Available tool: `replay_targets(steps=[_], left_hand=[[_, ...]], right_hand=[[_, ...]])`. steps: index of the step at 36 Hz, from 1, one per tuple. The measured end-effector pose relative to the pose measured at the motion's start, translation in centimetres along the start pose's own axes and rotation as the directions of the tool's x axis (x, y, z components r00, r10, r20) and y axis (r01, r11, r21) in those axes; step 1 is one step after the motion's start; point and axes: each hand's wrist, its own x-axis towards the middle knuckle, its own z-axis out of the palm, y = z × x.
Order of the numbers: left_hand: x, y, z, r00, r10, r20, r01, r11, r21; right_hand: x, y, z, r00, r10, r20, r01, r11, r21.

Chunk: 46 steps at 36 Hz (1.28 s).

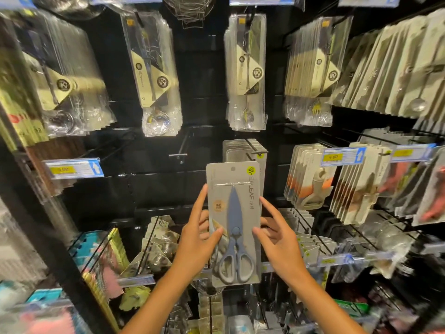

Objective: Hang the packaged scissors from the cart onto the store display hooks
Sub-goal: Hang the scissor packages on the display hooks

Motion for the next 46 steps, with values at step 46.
replay_targets(steps=[46], left_hand=[[8.5, -0.5, 4.3, 0.974, -0.115, 0.194, 0.082, 0.982, 0.171]], right_hand=[[7.7, 4.7, -2.5, 0.973, 0.073, 0.220, -0.033, 0.983, -0.183]])
